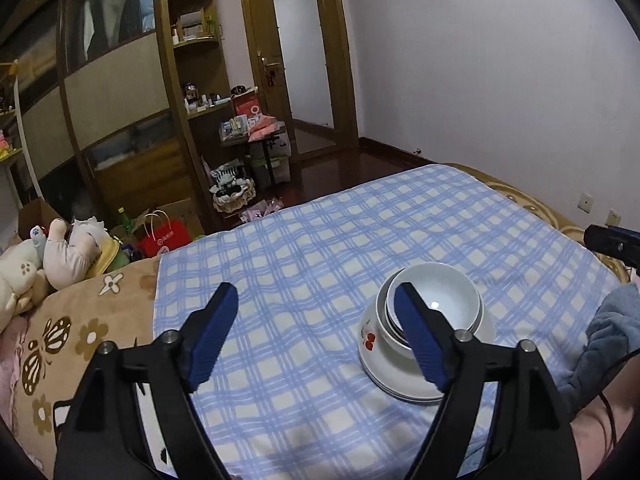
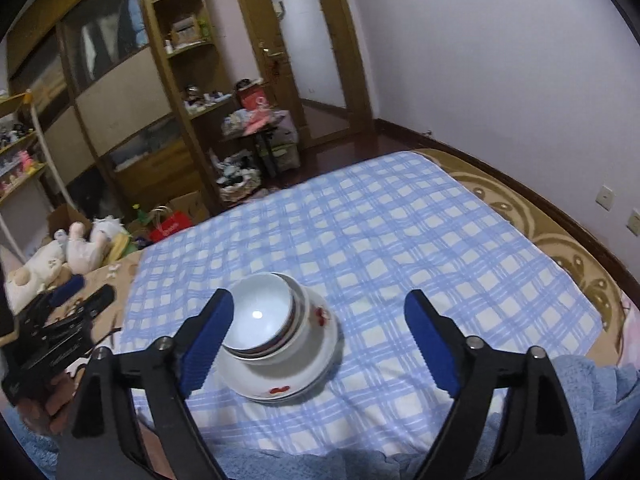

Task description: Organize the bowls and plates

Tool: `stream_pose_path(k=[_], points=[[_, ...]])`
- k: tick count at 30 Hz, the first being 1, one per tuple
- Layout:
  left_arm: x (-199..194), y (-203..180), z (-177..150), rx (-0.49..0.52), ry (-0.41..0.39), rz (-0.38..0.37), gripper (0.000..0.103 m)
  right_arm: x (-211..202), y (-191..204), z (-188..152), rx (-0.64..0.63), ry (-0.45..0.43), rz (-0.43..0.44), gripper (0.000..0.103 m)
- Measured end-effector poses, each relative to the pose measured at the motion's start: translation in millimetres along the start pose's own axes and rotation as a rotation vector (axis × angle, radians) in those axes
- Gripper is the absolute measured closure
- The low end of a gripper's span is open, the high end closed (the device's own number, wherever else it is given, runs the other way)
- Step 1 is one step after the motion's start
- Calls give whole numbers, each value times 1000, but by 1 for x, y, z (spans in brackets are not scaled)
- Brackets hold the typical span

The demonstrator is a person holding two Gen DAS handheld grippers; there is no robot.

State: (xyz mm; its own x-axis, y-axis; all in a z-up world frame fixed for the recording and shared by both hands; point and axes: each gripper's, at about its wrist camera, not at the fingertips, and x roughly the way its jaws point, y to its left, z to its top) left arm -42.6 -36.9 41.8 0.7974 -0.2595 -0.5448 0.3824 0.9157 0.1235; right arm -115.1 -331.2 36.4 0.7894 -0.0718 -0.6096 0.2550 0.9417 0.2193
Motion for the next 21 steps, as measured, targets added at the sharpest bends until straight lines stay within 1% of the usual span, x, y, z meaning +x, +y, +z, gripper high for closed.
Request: stream_pose_path(k=[4, 7, 11, 13, 21], points=[[3, -1, -9, -1, -7, 34, 18, 6, 0, -5, -19, 15, -7, 0], [5, 2, -17, -11, -24, 64, 18, 5, 4, -7, -45, 2, -11, 0], [8, 8, -21, -33, -19, 66, 18, 1, 4, -9, -39, -29, -17, 0], [9, 9, -22, -31, -20, 78, 18, 0, 4, -9, -44, -43, -28, 0], [11, 11, -25, -35, -16, 81, 18, -14, 12, -11, -78, -128, -71, 0]])
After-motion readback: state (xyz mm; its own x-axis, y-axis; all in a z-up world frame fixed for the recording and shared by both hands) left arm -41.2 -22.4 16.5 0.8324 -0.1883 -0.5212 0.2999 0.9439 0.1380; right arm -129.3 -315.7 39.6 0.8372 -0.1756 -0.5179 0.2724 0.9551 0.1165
